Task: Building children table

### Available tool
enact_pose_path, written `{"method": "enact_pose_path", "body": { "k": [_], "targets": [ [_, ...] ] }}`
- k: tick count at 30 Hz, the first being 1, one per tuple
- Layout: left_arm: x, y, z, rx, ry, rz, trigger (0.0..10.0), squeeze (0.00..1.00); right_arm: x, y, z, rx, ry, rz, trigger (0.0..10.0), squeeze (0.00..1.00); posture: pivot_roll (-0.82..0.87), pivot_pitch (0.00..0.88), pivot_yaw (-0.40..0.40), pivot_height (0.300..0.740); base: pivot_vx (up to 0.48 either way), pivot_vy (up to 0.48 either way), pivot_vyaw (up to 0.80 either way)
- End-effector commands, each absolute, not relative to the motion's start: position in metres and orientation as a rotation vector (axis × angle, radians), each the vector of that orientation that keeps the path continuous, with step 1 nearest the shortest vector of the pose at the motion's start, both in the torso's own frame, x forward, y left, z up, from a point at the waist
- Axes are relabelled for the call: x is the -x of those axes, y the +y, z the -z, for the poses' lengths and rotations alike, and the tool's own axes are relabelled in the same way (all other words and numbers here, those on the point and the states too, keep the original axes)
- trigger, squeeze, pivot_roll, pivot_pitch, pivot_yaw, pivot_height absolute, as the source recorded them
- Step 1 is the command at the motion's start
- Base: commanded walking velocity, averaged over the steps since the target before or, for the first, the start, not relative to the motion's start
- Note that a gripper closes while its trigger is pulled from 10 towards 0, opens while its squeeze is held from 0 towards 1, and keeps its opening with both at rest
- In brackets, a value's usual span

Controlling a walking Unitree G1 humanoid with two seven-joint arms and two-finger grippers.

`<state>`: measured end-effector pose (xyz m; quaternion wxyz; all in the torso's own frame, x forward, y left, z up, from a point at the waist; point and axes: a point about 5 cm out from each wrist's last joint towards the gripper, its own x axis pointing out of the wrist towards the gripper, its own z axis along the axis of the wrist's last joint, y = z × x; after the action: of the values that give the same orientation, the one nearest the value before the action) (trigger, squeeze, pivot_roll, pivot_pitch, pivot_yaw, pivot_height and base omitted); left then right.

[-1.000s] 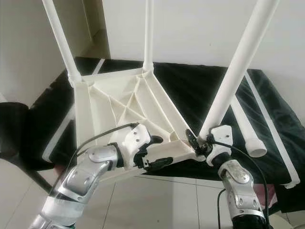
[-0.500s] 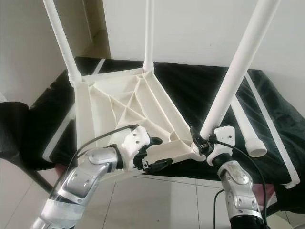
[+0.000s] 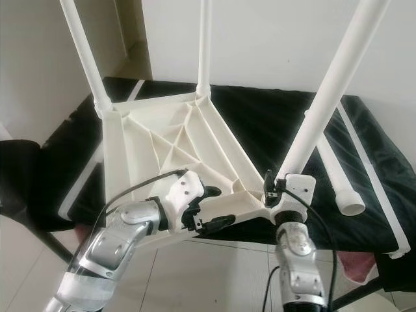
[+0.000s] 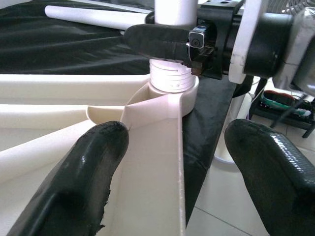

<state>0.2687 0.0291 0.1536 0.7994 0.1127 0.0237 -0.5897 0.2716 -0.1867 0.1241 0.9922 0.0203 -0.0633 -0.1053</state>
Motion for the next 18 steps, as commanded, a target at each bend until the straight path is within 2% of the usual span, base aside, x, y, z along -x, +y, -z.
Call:
{"method": "enact_pose_path", "body": {
  "k": [1, 3, 5, 15, 16, 18],
  "targets": [
    [-0.274, 0.032, -0.156, -0.244, 0.031, 1.121, 10.0, 0.00, -0.266, -0.189, -0.113, -0.069, -0.071, 0.280, 10.0, 0.00, 0.00, 0.021, -0.011, 0.740, 0.000, 0.000, 0.00],
    [-0.274, 0.033, -0.155, -0.244, 0.031, 1.115, 10.0, 0.00, -0.266, -0.186, -0.111, -0.136, -0.051, 0.394, 10.0, 0.00, 0.00, 0.021, -0.022, 0.740, 0.000, 0.000, 0.00],
    [-0.274, 0.033, -0.156, -0.245, 0.030, 1.112, 10.0, 0.00, -0.266, -0.184, -0.110, -0.171, -0.038, 0.429, 10.0, 0.00, 0.00, 0.021, -0.022, 0.740, 0.000, 0.000, 0.00],
    [-0.272, 0.033, -0.154, -0.243, 0.037, 1.119, 10.0, 0.00, -0.264, -0.180, -0.120, -0.142, -0.084, 0.376, 10.0, 0.00, -0.01, 0.020, -0.020, 0.740, 0.000, 0.000, 0.00],
    [-0.272, 0.033, -0.155, -0.242, 0.036, 1.119, 10.0, 0.00, -0.263, -0.179, -0.121, -0.134, -0.090, 0.354, 10.0, 0.86, -0.01, 0.018, -0.016, 0.740, 0.000, 0.000, 0.00],
    [-0.273, 0.033, -0.156, -0.239, 0.035, 1.119, 10.0, 0.00, -0.261, -0.178, -0.122, -0.124, -0.097, 0.330, 10.0, 0.86, -0.01, 0.018, -0.016, 0.740, 0.000, 0.000, 0.00]
  ]
}}
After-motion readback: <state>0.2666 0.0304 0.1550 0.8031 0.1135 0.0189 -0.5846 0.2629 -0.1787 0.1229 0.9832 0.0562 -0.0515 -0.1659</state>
